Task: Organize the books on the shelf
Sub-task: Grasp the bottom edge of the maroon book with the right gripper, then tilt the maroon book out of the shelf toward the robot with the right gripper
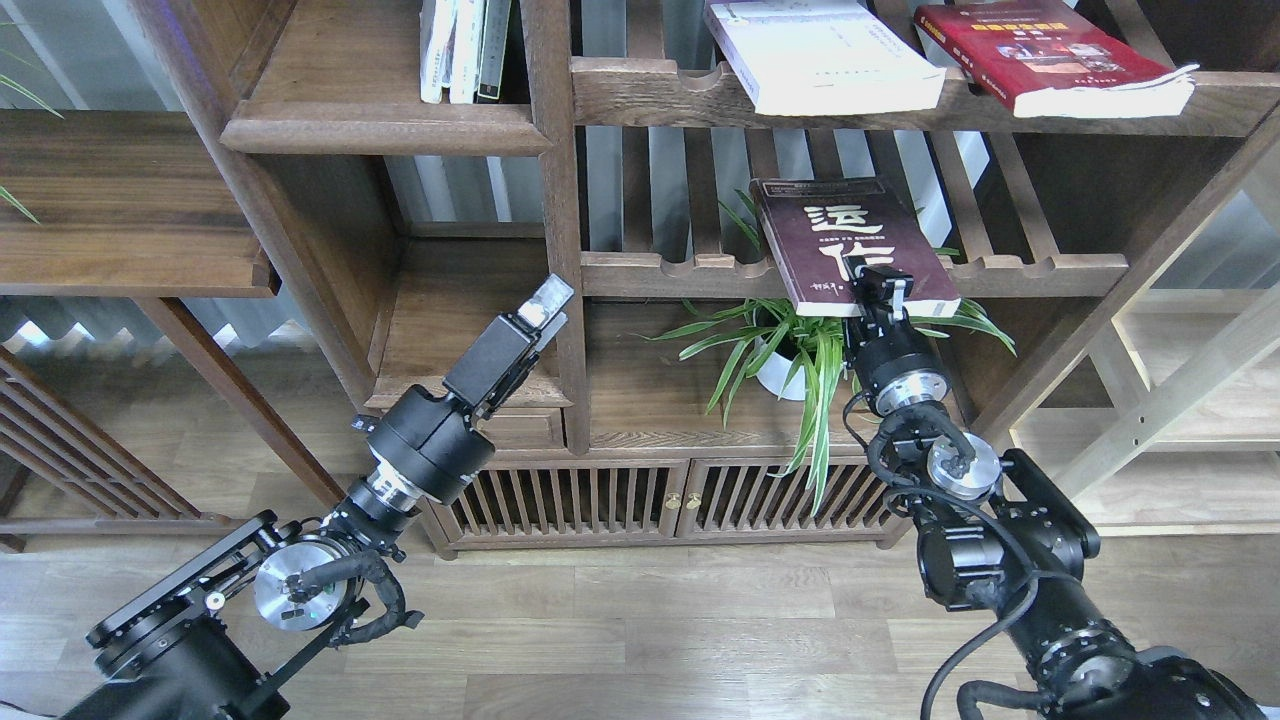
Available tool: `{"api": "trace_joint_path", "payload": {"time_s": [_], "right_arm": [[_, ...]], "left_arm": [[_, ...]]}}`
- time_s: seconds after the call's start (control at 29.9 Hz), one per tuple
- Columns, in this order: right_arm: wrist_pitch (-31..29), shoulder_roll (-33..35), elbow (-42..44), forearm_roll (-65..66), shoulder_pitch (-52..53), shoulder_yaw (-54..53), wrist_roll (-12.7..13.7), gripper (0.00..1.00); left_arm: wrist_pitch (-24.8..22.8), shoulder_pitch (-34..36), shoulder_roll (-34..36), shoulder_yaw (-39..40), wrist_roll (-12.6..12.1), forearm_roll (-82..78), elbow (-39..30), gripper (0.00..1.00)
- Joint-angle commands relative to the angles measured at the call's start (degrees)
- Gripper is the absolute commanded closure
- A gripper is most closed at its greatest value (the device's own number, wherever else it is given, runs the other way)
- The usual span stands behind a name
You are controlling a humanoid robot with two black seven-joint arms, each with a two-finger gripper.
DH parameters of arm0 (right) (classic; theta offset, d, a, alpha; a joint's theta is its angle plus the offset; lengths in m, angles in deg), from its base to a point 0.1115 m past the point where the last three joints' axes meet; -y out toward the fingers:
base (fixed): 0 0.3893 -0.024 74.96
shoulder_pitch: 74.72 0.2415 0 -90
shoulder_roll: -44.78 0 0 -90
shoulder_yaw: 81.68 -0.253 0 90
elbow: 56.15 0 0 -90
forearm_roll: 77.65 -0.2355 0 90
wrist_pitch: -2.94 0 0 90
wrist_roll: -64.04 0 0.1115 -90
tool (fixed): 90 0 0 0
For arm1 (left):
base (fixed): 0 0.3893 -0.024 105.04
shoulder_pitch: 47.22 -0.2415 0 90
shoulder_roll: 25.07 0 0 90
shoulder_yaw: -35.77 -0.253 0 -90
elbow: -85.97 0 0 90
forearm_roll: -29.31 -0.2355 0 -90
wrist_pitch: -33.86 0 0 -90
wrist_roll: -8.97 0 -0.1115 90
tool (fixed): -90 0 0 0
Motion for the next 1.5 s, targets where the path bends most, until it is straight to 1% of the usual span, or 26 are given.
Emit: {"api": "trace_joint_path", "payload": {"time_s": [0.0,0.13,0.37,0.53,0.74,0.87,0.97,1.04,1.1,1.47], "right_arm": [[-2.2,0.0,0.0,-0.4,-0.5,0.0,-0.4,0.95],[-4.6,0.0,-0.4,-1.0,-1.5,0.0,-0.3,0.95],[-13.2,0.0,-2.2,-3.0,-5.0,1.0,0.1,0.95],[-13.5,0.0,-5.8,-3.1,-8.9,2.4,0.5,0.95],[-13.5,0.0,-8.2,-3.6,-13.8,5.9,0.0,0.96],[-13.5,0.0,-10.6,-3.9,-15.6,6.9,-0.2,0.96],[-13.5,0.0,-12.8,-4.3,-16.4,8.0,-0.2,0.96],[-13.5,0.0,-14.3,-4.6,-16.5,8.4,-0.2,0.96],[-13.5,0.0,-16.2,-4.7,-16.7,9.1,-0.2,0.96],[-13.5,0.0,-25.0,-4.7,-19.6,15.8,-0.2,0.97]], "left_arm": [[0.0,0.0,0.0,0.0,-0.1,0.0,0.1,0.01],[0.0,-0.1,0.0,0.0,0.1,0.0,0.7,0.01],[0.0,0.0,0.0,0.1,-0.2,-0.1,1.6,0.01],[0.0,-0.4,0.2,0.1,-0.2,0.0,1.8,0.01],[0.0,-1.1,0.2,0.1,-0.6,0.4,4.6,0.01],[0.0,-1.2,0.3,0.1,-2.8,0.7,7.0,0.01],[0.0,-1.4,0.6,0.1,-4.3,1.8,7.3,0.01],[0.0,-2.3,0.7,0.0,-5.8,3.0,7.7,0.01],[0.0,-2.7,0.7,0.0,-6.5,4.2,8.3,0.01],[0.0,-2.1,0.3,1.0,-6.7,9.0,10.0,0.01]]}}
